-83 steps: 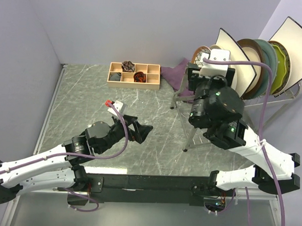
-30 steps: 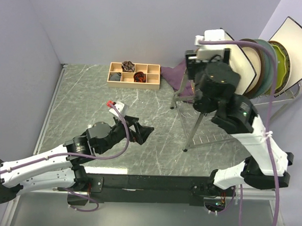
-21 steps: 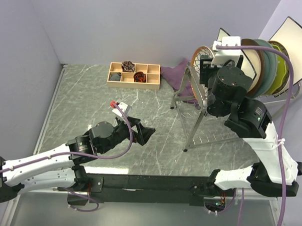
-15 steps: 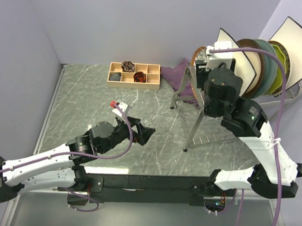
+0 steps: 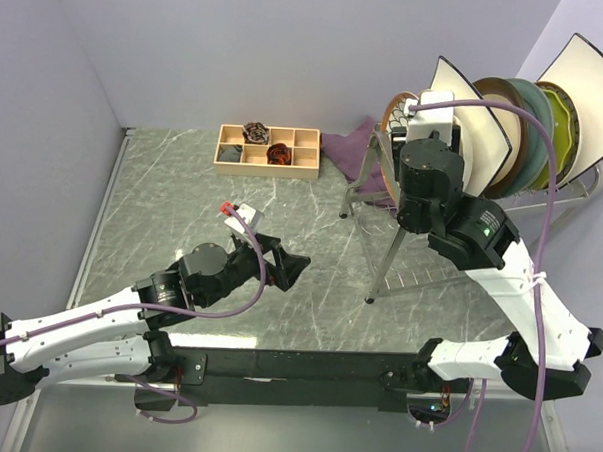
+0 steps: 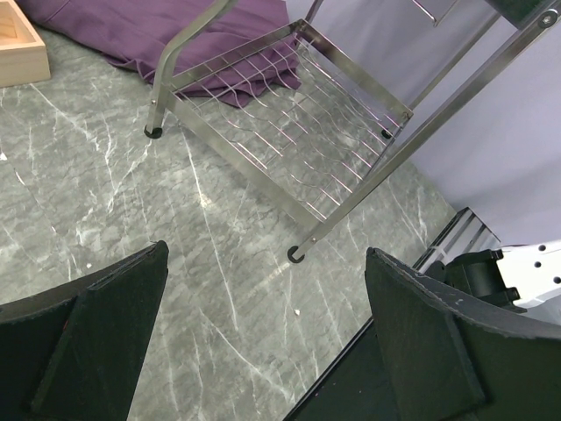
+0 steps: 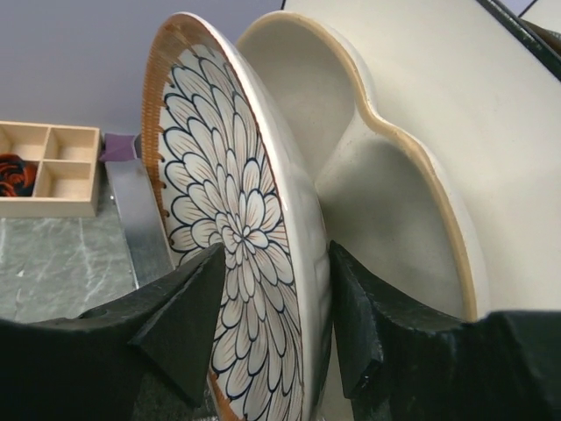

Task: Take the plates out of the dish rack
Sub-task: Unload the plate from the dish rack.

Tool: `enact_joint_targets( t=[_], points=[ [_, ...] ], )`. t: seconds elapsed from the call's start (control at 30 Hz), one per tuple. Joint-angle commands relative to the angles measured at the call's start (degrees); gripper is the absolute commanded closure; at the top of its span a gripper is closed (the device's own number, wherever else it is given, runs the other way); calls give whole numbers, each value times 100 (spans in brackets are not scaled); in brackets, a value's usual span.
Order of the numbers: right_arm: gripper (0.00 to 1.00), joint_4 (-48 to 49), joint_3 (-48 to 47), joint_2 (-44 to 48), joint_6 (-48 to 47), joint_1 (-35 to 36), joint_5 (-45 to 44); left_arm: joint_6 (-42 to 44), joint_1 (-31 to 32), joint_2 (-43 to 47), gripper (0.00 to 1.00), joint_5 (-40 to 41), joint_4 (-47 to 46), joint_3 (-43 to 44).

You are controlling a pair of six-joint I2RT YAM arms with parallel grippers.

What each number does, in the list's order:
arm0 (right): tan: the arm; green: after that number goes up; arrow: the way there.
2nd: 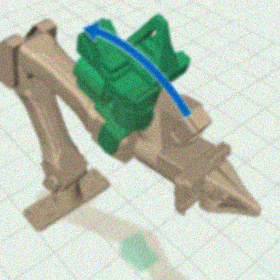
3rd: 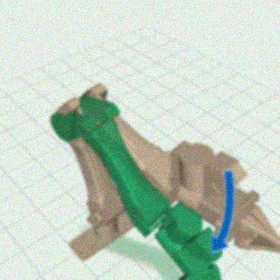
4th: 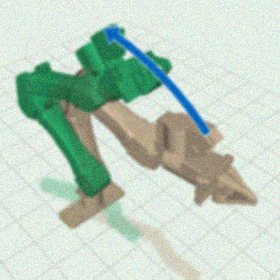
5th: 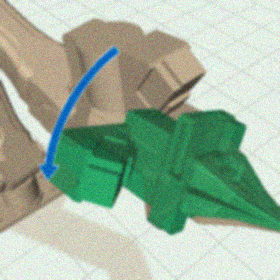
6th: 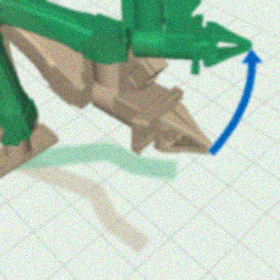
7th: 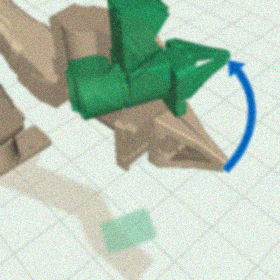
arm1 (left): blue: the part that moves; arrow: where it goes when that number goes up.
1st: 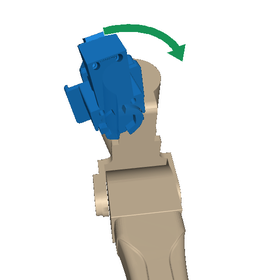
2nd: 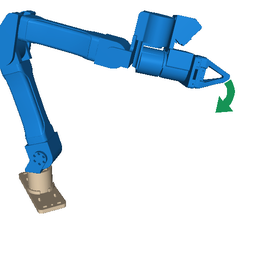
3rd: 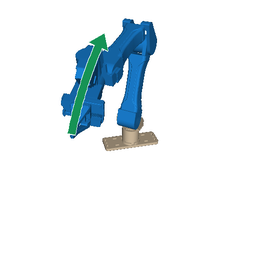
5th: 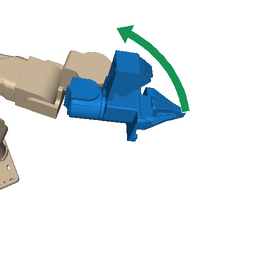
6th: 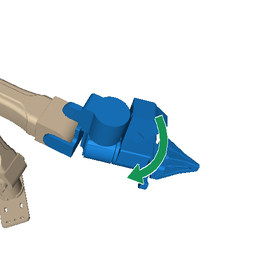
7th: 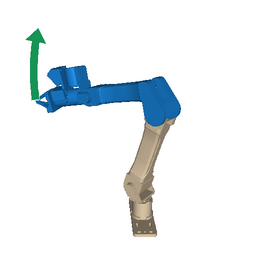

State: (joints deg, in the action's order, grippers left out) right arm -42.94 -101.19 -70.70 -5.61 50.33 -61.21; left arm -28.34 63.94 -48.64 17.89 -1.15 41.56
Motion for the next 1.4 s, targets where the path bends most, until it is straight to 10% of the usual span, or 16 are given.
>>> enact_joint_targets(
  t=[0.0,0.57,0.8,1.37],
  points=[
    [46,224,64,3,43,-23,-364,-40,-13,39,1,30,-263,45],
    [71,724,-191,-208,-731,30,-770,-40,-13,-5,0,127,-254,63],
    [100,1164,-147,-199,-1319,100,-594,-5,-13,57,1,153,-290,10],
    [100,2298,-297,-349,-2761,329,-682,-207,-22,22,1,145,-255,221]
  ],
)
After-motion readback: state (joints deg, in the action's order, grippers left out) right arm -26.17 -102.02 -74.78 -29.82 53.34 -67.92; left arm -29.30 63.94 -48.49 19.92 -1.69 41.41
